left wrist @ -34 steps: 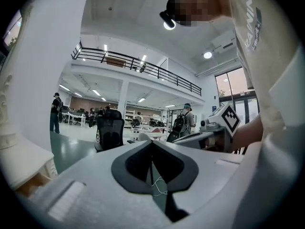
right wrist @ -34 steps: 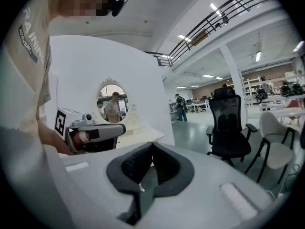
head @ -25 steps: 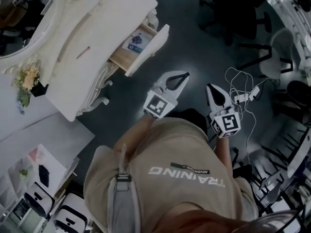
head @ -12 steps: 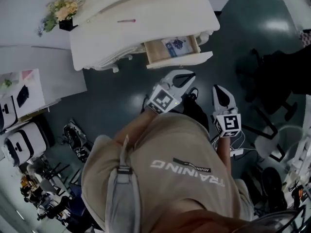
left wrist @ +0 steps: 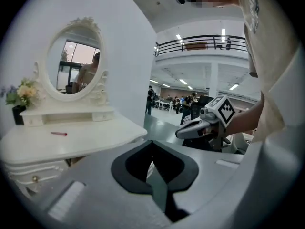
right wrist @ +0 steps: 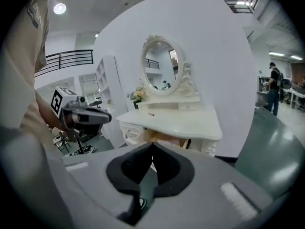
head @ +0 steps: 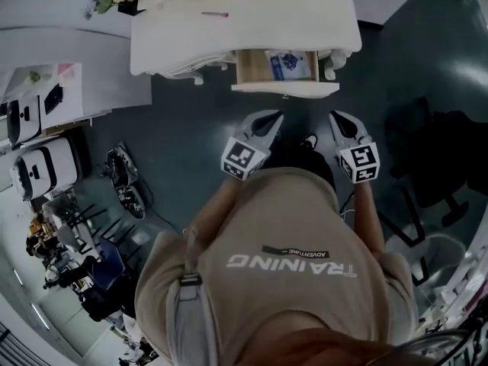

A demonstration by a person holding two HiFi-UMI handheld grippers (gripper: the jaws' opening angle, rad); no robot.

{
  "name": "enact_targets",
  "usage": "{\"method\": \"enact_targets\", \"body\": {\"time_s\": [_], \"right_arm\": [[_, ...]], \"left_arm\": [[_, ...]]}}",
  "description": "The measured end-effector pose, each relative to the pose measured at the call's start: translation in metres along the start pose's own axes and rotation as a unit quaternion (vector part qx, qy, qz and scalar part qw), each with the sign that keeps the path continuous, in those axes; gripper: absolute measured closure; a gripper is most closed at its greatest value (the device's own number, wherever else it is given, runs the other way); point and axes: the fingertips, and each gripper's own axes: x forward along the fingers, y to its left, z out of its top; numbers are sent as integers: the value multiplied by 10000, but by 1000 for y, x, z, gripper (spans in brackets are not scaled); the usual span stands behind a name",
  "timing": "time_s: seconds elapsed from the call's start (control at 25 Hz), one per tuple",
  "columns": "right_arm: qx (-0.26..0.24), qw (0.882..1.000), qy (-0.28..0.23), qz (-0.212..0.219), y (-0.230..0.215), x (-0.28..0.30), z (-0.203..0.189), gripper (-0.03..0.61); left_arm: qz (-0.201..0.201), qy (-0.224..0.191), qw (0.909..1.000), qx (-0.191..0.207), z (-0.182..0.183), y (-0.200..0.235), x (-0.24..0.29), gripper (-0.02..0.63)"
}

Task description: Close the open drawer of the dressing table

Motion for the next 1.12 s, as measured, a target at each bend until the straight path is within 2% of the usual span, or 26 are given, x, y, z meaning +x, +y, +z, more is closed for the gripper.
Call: {"method": "enact_targets", "body": {"time_s": [0.2, 0.32, 0.48, 0.64, 0.76, 0.84, 0.92, 1.0, 1.12], "right_arm": [[101, 9958, 899, 166, -15, 42, -99, 575], [372, 9923, 1157, 233, -11, 47, -114, 575], [847, 9860, 1425, 198, -14, 53, -122, 575], [1408, 9730, 1828, 66, -27, 72, -150, 575], [2333, 9478, 2147, -352, -40, 82, -178, 575], [2738, 9327, 2262, -633, -50, 92, -185, 575], [2737, 9280, 2418, -731, -52, 101, -183, 575], [2586, 9284, 2580, -686, -44, 109, -178, 575], [2411, 9300, 2678, -732, -46, 132, -166, 575]], "left_arm": [[603, 656, 9946, -525, -70, 35, -19, 613], [781, 806, 9909, -737, -96, 58, -28, 612], [840, 953, 9892, -730, -124, 89, -23, 612], [494, 1420, 9875, -479, -162, 126, -8, 612], [158, 1988, 9782, -578, -197, 156, -2, 612], [-122, 2298, 9714, -585, -217, 174, 4, 612], [-416, 2528, 9647, -603, -233, 185, 7, 613], [-627, 2665, 9592, -711, -245, 189, 4, 612], [-713, 2666, 9568, -913, -253, 207, 7, 612]]}}
